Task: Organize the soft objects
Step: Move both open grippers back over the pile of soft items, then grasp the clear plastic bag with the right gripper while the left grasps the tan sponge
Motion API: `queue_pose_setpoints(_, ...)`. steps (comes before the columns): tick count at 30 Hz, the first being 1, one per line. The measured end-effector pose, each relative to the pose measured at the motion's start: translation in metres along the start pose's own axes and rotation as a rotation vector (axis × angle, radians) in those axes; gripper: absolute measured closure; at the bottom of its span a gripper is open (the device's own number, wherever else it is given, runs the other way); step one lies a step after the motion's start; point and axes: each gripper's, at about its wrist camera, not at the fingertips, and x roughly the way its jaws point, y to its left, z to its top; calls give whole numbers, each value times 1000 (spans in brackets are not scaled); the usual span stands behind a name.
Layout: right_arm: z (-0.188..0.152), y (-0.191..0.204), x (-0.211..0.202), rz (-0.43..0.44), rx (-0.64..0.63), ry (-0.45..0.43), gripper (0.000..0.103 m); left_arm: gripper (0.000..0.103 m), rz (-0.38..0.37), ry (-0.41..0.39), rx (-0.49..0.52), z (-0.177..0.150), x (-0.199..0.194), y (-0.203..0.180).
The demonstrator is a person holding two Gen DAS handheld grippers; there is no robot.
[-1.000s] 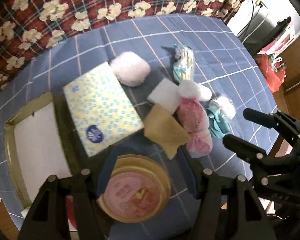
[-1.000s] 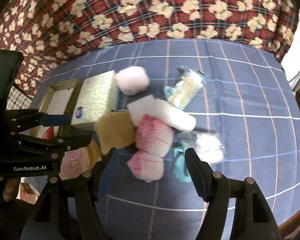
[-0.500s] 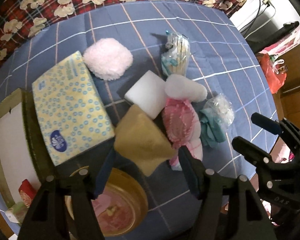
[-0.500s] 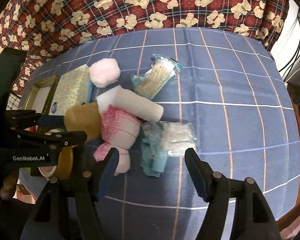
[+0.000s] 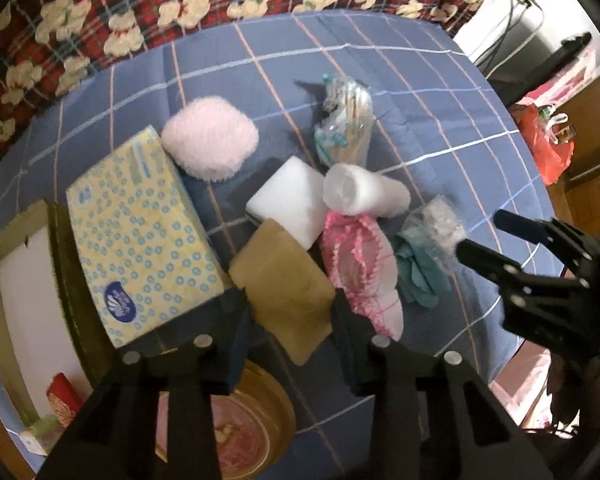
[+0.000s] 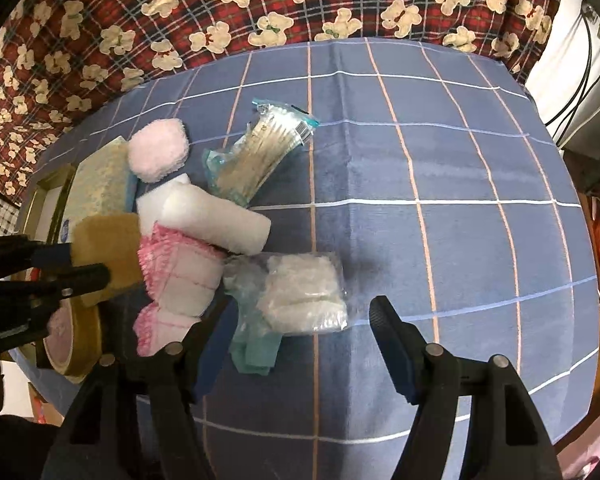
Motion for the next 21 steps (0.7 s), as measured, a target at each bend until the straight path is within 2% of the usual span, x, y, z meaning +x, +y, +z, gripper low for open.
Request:
queue_pose_setpoints(6,11,-13,13,-30,31,22,33,67,26,-62,26,-1,-23,1)
queue_pose_setpoints(11,12,-12,24,-4,22,51,33,68,35,-74,21,-2,-28,2)
queue_pose_setpoints(15,10,-8,37,-30,-4,79,33,67,39,-87,22,-3,-33,3)
queue_pose_setpoints(21,6,-10,41,-19,-7,84,53,68,42,-96,22,-5,-39,5)
